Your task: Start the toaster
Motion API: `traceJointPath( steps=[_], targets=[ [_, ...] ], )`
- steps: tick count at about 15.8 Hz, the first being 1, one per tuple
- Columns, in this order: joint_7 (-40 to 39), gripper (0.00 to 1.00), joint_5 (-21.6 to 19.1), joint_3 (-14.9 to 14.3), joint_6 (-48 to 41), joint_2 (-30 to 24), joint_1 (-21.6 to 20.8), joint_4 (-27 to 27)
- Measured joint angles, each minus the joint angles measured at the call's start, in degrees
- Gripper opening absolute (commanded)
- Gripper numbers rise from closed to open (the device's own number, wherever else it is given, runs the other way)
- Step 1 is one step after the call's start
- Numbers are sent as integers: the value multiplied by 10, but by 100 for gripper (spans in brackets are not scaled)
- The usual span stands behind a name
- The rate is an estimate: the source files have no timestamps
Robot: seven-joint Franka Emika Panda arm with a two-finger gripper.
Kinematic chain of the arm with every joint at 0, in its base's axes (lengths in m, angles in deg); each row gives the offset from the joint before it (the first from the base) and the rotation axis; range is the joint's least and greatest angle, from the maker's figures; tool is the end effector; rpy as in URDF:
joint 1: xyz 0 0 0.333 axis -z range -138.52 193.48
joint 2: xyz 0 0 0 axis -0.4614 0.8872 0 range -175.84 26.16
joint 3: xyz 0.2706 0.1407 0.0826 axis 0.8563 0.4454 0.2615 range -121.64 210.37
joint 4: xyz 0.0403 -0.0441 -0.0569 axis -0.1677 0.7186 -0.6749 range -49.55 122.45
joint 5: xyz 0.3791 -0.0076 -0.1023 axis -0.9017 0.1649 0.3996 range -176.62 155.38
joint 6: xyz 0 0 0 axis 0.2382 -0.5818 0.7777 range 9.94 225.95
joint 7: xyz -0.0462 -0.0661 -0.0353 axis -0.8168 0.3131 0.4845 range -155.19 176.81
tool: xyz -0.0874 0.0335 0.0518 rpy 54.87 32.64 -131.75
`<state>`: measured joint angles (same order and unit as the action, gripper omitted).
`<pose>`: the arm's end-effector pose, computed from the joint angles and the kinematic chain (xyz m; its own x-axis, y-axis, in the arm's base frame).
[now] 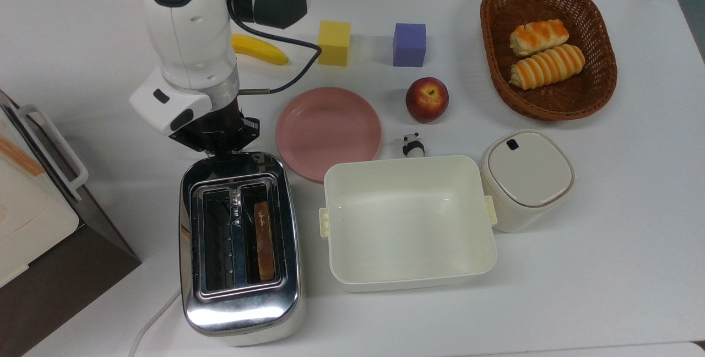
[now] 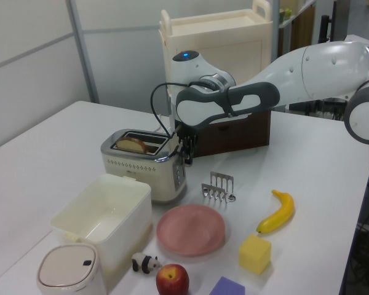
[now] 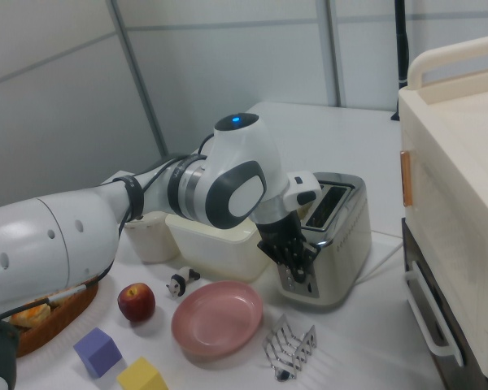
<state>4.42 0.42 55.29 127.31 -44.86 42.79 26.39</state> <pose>0.7120 -0.0920 0.4210 0.9904 0.0841 0.1095 0.0733 -0.9923 0.0998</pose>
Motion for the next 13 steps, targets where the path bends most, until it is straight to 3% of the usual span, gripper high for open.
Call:
traceJointPath(
  steps=[13],
  targets=[
    [0,0,23,2,15,26,-2,5]
  ],
)
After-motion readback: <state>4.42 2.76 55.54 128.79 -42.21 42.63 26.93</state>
